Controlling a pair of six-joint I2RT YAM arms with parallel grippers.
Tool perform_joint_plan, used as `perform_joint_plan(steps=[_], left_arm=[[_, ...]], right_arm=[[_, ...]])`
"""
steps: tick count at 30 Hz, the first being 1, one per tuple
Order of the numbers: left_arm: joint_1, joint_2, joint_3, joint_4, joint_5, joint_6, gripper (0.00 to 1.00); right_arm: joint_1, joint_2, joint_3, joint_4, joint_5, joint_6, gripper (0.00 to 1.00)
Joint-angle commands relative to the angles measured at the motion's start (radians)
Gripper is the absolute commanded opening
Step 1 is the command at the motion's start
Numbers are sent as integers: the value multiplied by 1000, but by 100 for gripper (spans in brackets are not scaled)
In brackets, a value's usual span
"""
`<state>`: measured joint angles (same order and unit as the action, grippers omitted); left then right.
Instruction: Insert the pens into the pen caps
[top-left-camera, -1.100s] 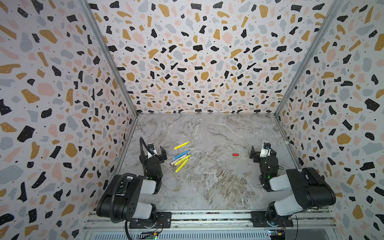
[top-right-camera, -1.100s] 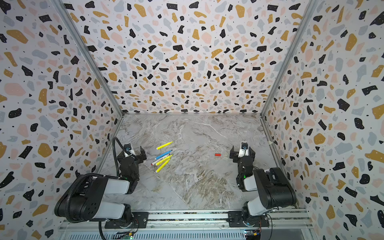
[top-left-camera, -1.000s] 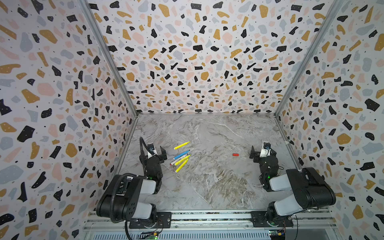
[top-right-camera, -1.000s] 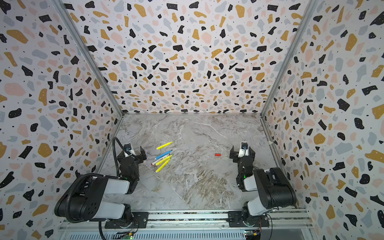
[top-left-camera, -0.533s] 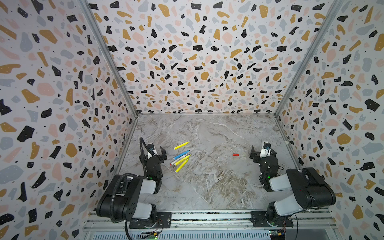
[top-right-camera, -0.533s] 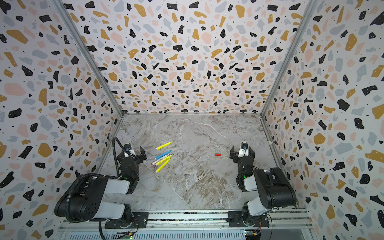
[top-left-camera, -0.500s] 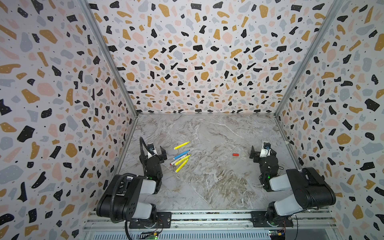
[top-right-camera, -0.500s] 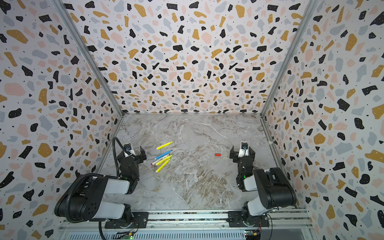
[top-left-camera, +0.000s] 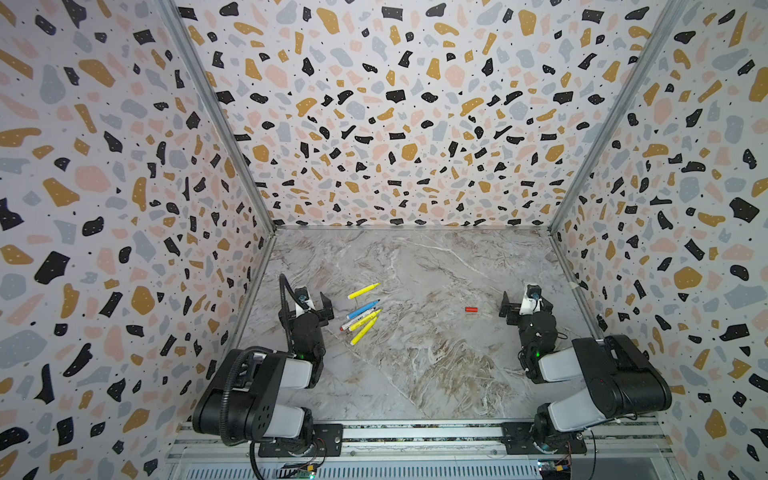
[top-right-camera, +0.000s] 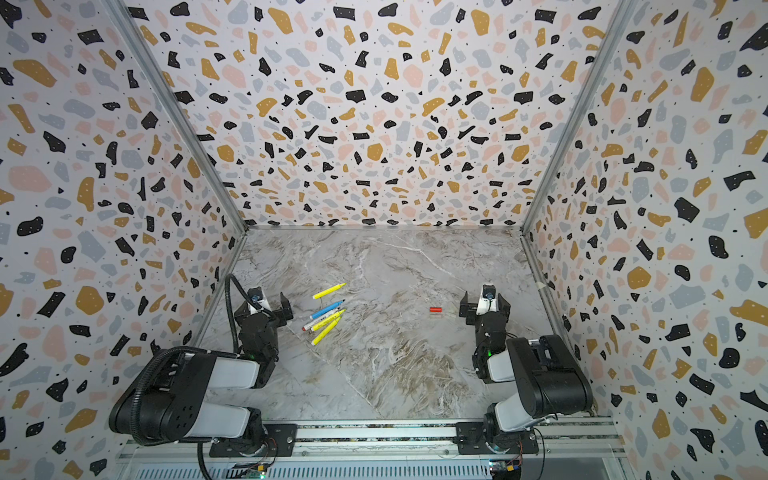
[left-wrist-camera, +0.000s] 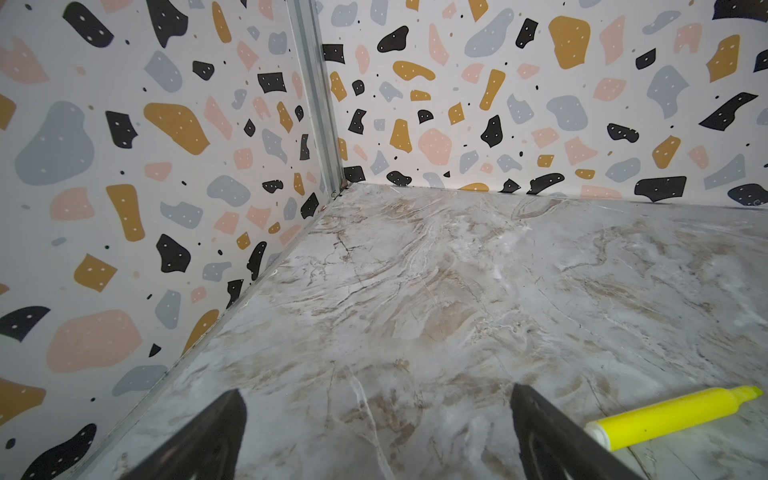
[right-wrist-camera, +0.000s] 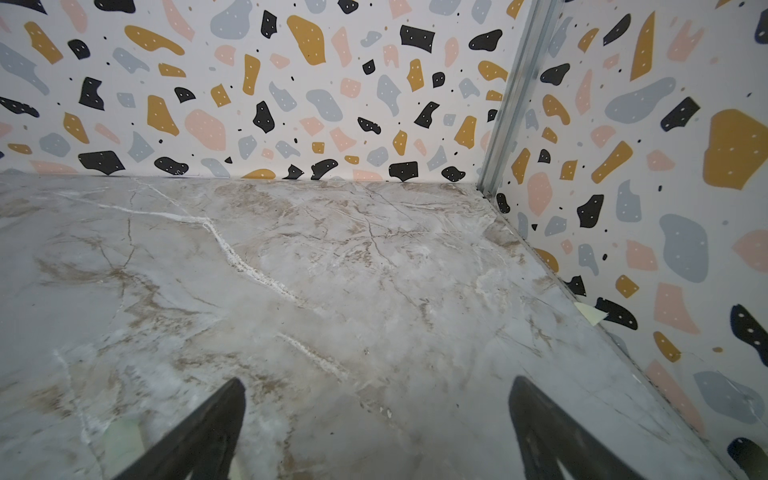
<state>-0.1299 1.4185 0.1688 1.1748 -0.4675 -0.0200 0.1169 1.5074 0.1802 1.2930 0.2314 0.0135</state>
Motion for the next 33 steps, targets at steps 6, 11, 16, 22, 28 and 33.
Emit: perform_joint_plan(steps=[6,11,16,22,28,33], left_arm=[[4,-17,-9,40,8,-11,99],[4,-17,-8,40,8,-10,99],[4,-17,-8,40,10,-9,100],[9,-11,-2,36,13,-11,99],[-13,-34,-32,85,-55,-7,100],[-95,-224,105,-335,-251,-53,100]], right_arm=[[0,-11,1,17,-1,2,99],[7,-10,-4,24,8,-5,99],[9,-10,-4,28,12,-4,99],[7,-8,-2,28,11,-2,99],[10,-22,-8,54,8,-11,99],[66,-265,25,-207,13,-73,99]])
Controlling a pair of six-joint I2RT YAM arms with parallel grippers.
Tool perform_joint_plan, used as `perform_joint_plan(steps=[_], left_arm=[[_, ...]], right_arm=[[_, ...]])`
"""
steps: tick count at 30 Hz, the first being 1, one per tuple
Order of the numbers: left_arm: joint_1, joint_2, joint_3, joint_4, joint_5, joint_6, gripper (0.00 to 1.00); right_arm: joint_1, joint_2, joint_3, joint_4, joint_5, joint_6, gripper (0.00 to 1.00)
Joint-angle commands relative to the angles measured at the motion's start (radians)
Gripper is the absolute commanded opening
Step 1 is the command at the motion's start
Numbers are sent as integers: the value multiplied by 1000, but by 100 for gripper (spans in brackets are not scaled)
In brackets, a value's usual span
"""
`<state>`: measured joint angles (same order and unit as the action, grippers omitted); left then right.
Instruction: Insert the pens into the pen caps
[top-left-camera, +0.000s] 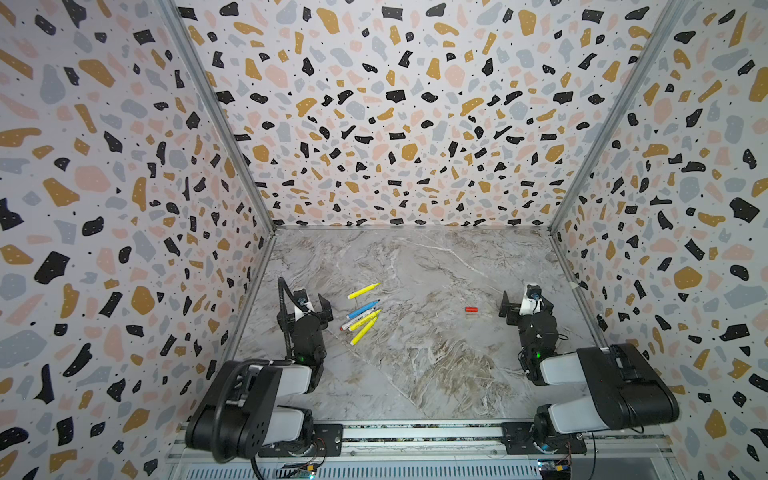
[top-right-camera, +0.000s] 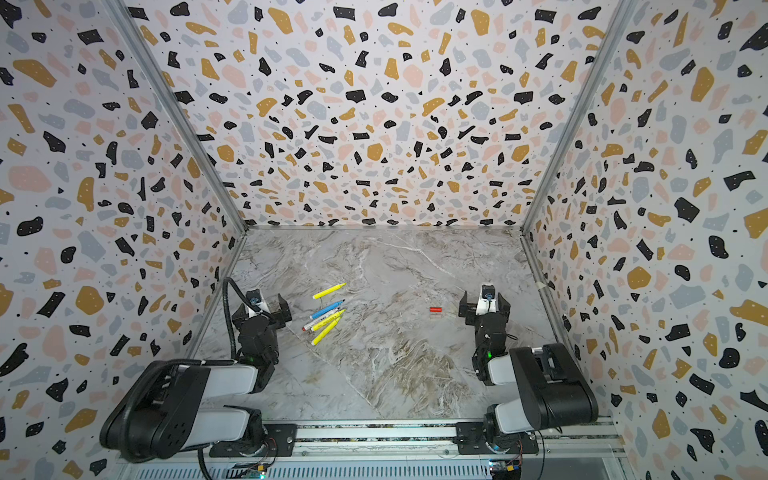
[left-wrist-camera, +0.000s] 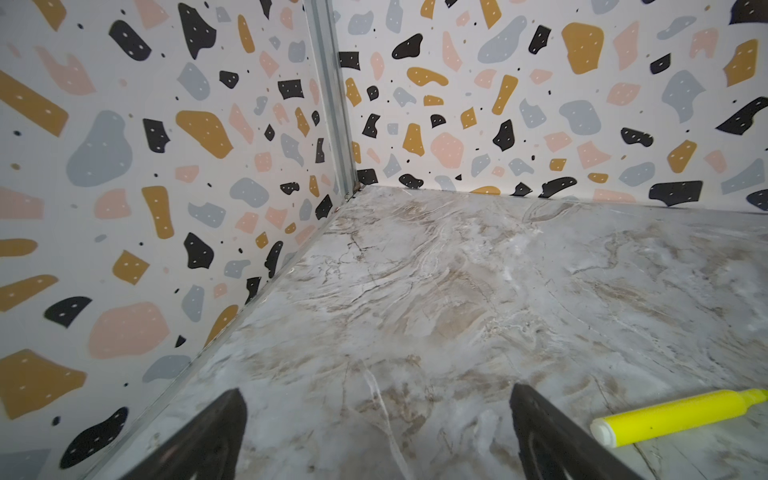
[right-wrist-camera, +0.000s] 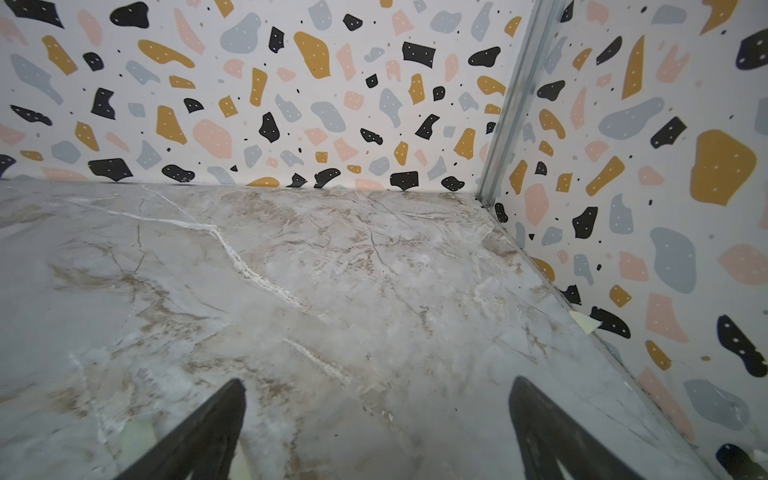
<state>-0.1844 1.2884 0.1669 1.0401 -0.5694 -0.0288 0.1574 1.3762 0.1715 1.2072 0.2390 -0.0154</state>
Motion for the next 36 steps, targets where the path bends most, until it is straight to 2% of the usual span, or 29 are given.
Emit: perform_joint_plan(steps=[1,4,5,6,7,8,9,10,12,13,19,22,26,27,30,31,33,36], left_arm=[[-54,-114,136,-260,-187,-82,100],[-74,-179,177,-392,-170,-163,100],[-88,-196,200,-456,-165,-191,100],[-94,-209,222,-512,-137,-222,100],[-94,-223,247,-574,-103,-274,99],[-92,-232,267,-626,-107,-366,100],[-92,-238,281,-667,-107,-431,100],[-92,-243,307,-733,-88,-488,100],[-92,-267,341,-834,60,-452,100],[-94,-283,331,-826,131,-442,100],[-96,-356,314,-933,263,-427,94],[-110,-342,304,-959,323,-455,92],[-139,-294,290,-955,395,-472,89],[-150,-278,295,-965,404,-470,89],[-205,-233,314,-1001,401,-468,88],[-226,-220,320,-1014,393,-462,88],[-259,-196,328,-1029,389,-449,87],[-285,-160,334,-1039,405,-448,83]], right_arm=[[32,-169,42,-150,-5,-51,99],[56,-288,65,-249,-36,-32,99],[57,-328,88,-321,-29,65,99],[56,-368,131,-478,31,283,99],[37,-410,195,-760,56,520,100],[-10,-431,208,-810,-63,573,100],[-51,-442,199,-770,-269,518,99],[-64,-449,198,-757,-382,526,99],[-55,-458,220,-803,-472,524,99],[-47,-464,234,-826,-496,516,99],[32,-472,300,-999,-524,422,97],[75,-421,356,-1079,-535,405,95],[151,-296,477,-1237,-530,379,99],[170,-267,507,-1280,-511,377,99],[232,-212,556,-1371,-358,406,99],[239,-213,548,-1368,-359,400,99],[240,-230,518,-1345,-406,375,99],[240,-270,462,-1297,-536,329,99]])
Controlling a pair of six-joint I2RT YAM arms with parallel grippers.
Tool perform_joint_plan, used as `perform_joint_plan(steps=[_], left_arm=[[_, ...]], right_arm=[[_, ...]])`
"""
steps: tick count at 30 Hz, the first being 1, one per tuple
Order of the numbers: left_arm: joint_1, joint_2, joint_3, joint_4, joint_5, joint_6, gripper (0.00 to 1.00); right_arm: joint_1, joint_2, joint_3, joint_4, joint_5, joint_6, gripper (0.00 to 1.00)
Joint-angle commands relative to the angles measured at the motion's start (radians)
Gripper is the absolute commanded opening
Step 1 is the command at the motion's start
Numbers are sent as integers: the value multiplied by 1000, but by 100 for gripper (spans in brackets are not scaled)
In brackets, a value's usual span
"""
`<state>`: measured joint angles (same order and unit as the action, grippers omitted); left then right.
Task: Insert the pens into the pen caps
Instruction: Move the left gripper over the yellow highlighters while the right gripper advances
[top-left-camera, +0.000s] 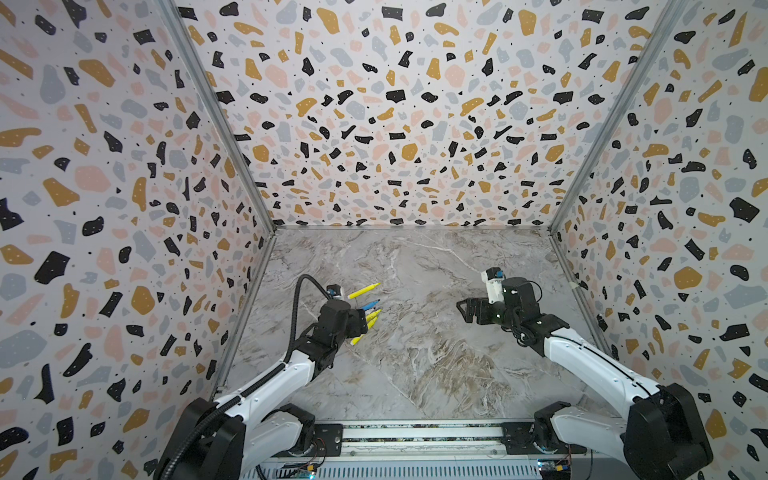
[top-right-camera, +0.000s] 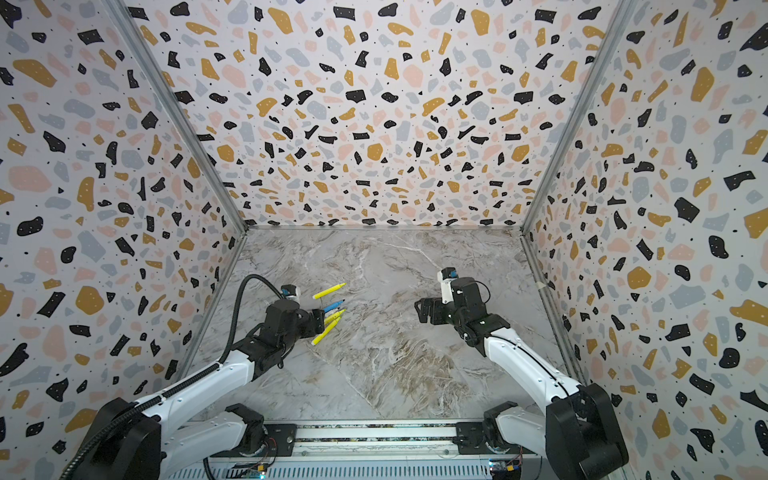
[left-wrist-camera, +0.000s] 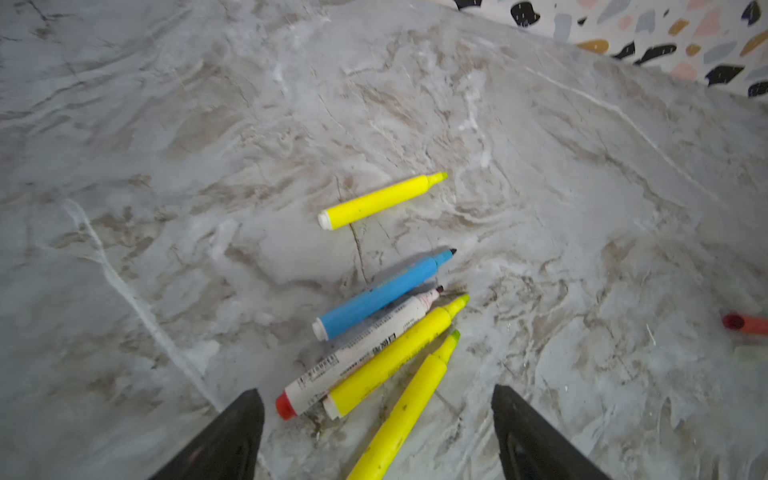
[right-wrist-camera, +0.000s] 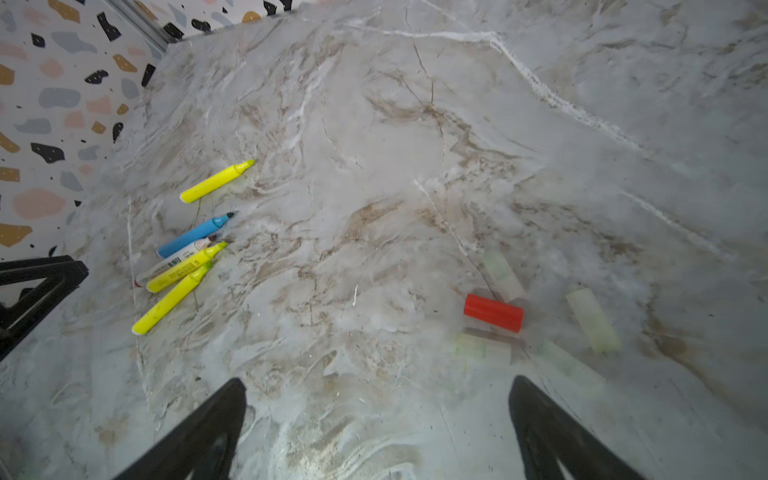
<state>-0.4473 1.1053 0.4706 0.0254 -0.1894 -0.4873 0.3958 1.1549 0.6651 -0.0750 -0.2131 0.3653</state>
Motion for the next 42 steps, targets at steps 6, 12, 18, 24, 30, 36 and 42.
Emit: perform_joint_plan(steps=[6,12,18,24,30,36,42], left_arm=[[-45,68,51,-47,61,31,71],[-47,164,98,-91,71,71,60],[-47,223,110,-78,77,83,55],[-50,270,128,-78,94,95,49],[-66,306,133,-81,92,99,44],[-85,341,132,-82,88,103,39],[-130,378,144,-87,80,119,32]], right_arm=[[2,-51,-47,-21,-127,-78,96],[3,-47,-54,-6,-118,-86,96],[4,-55,-57,-2,-112,-88,95],[7,-70,-58,-3,-109,-88,95],[27,-81,-56,-16,-90,-88,95],[38,-97,-65,-19,-71,-75,95],[42,-128,-76,-31,-40,-58,95]])
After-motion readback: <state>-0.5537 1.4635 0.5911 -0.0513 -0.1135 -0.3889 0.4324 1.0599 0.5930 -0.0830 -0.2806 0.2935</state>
